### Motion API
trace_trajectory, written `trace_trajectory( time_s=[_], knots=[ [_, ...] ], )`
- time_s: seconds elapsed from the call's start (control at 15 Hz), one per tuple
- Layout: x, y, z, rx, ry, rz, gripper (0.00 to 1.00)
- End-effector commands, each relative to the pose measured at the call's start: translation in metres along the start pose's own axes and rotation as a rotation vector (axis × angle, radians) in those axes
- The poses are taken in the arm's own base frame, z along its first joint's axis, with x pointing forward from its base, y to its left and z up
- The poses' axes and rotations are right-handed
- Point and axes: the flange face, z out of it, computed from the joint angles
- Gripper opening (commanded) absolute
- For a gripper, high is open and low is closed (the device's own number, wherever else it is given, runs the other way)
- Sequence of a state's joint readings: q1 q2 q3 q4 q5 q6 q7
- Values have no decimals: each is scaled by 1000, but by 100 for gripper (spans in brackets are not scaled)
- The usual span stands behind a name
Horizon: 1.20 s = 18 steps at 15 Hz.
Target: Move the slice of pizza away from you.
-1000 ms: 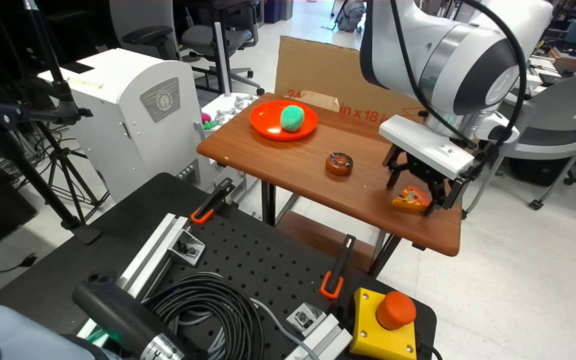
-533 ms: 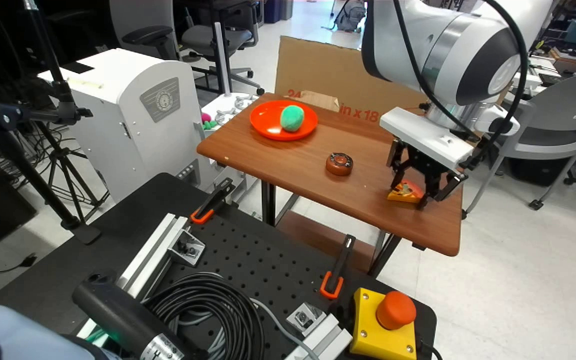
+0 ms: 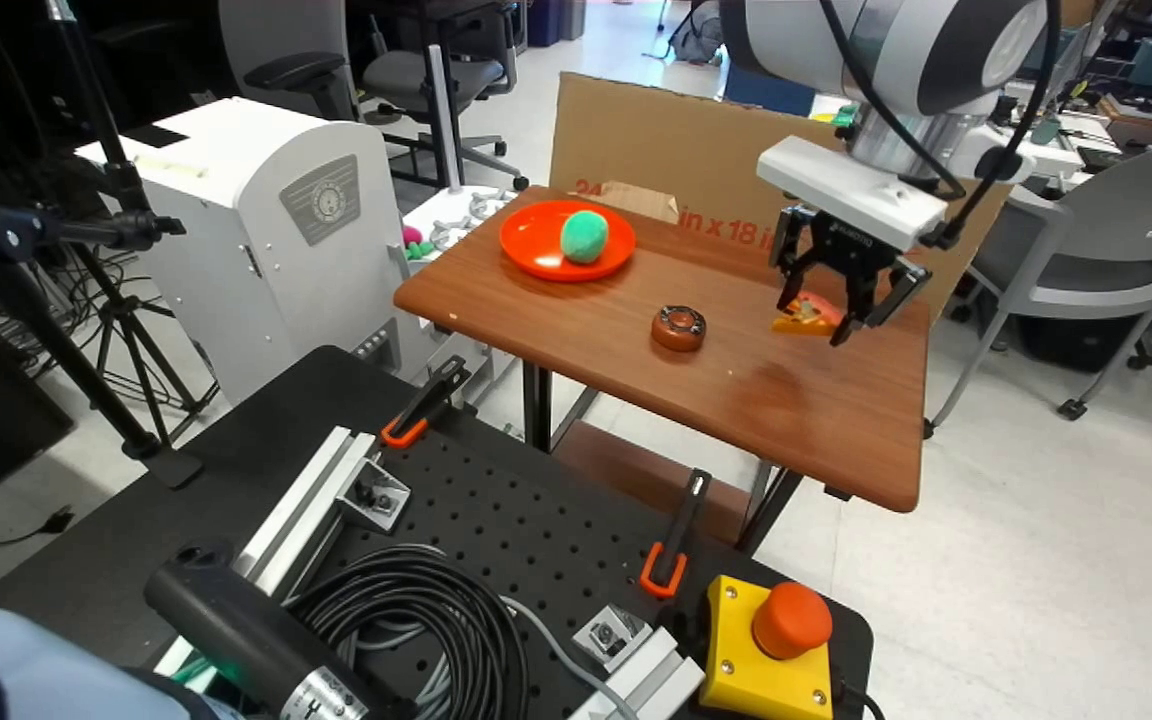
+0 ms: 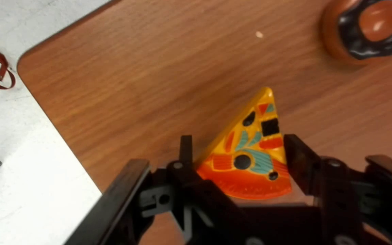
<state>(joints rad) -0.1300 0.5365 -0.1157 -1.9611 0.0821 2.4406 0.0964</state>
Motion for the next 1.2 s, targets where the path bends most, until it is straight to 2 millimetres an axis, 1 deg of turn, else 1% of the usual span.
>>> trace_trajectory(
  time_s=[0.0, 0.07, 0.27, 0.53, 0.67, 0.8, 1.0, 1.07, 1.13],
  knots=[
    [18, -43, -26, 15, 28, -41, 42],
    [24, -54, -29, 16, 38, -48, 42],
    [43, -87, -25, 14, 63, -52, 42],
    [64, -123, -3, 14, 95, -70, 42],
    [71, -137, 12, 14, 98, -76, 42],
    [76, -147, 27, 4, 96, -78, 42],
    [81, -154, 47, -11, 88, -79, 42],
    [82, -154, 51, -11, 82, -80, 92],
    [81, -154, 52, -5, 69, -86, 93]
  ],
)
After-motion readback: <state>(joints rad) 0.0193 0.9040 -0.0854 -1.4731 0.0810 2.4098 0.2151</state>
